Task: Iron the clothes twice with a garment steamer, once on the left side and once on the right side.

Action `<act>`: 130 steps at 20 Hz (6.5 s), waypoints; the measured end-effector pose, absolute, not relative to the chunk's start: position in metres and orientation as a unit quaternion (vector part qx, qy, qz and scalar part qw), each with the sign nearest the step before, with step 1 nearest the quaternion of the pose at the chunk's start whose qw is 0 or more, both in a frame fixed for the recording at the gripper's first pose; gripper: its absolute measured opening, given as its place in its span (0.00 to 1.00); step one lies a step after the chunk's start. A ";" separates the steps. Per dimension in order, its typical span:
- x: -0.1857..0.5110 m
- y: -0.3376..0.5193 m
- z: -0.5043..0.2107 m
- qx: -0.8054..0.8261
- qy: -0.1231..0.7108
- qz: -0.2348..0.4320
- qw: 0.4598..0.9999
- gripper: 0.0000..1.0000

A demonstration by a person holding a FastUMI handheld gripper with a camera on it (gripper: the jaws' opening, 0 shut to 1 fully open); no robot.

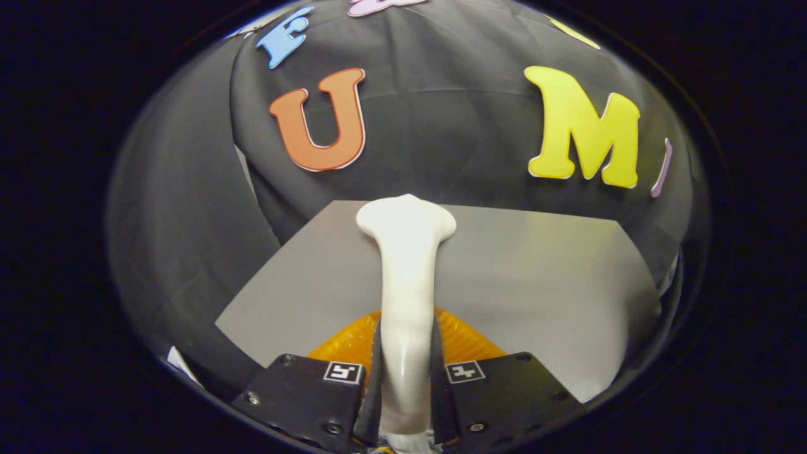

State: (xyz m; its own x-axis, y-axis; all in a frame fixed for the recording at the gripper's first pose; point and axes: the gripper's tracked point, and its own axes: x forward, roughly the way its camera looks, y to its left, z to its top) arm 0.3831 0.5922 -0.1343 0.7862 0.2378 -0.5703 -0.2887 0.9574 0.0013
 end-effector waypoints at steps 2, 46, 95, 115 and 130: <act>0.381 0.593 -0.135 -0.035 0.301 0.150 0.941 0.33; 0.144 0.223 0.218 -0.008 -0.136 0.036 0.990 0.32; 0.100 0.098 -0.165 -0.030 0.228 -0.044 0.972 0.32; 0.059 0.076 -0.158 -0.002 0.250 -0.112 0.962 0.32; 0.106 0.006 0.120 0.000 -0.012 -0.062 0.998 0.32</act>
State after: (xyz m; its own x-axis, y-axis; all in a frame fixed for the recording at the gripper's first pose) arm 0.1060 0.0062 0.1203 0.9920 -0.1241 0.0248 0.1241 0.9923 0.0025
